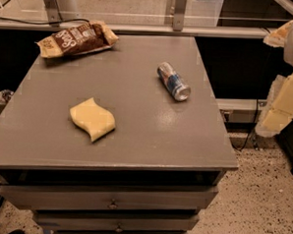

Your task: Move brown chip bag near sponge

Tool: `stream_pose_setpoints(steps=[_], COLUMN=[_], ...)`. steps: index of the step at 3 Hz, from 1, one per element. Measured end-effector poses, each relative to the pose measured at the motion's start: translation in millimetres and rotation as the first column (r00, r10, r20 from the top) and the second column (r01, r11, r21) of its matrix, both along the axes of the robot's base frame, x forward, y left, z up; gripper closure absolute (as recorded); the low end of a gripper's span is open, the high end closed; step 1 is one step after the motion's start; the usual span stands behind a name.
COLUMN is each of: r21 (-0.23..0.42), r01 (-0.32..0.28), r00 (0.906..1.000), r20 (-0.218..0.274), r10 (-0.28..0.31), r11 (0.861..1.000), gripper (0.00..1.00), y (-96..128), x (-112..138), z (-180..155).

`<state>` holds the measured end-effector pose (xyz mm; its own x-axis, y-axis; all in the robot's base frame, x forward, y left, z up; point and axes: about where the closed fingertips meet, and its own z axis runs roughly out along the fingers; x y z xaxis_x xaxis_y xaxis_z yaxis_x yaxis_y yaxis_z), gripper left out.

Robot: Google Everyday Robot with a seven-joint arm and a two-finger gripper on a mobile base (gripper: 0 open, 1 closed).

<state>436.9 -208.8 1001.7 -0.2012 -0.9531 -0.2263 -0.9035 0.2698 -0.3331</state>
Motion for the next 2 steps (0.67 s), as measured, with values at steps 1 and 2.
stream_pose_setpoints(steps=[1, 2], r21=[0.004, 0.047], r01=[-0.003, -0.044], r00=[1.0, 0.9979], r20=[0.006, 0.049], r10=[0.003, 0.041], r11=[1.0, 0.998], gripper=[0.0, 0.0], y=[2.4, 26.1], x=[1.6, 21.7], z=[0.8, 2.7])
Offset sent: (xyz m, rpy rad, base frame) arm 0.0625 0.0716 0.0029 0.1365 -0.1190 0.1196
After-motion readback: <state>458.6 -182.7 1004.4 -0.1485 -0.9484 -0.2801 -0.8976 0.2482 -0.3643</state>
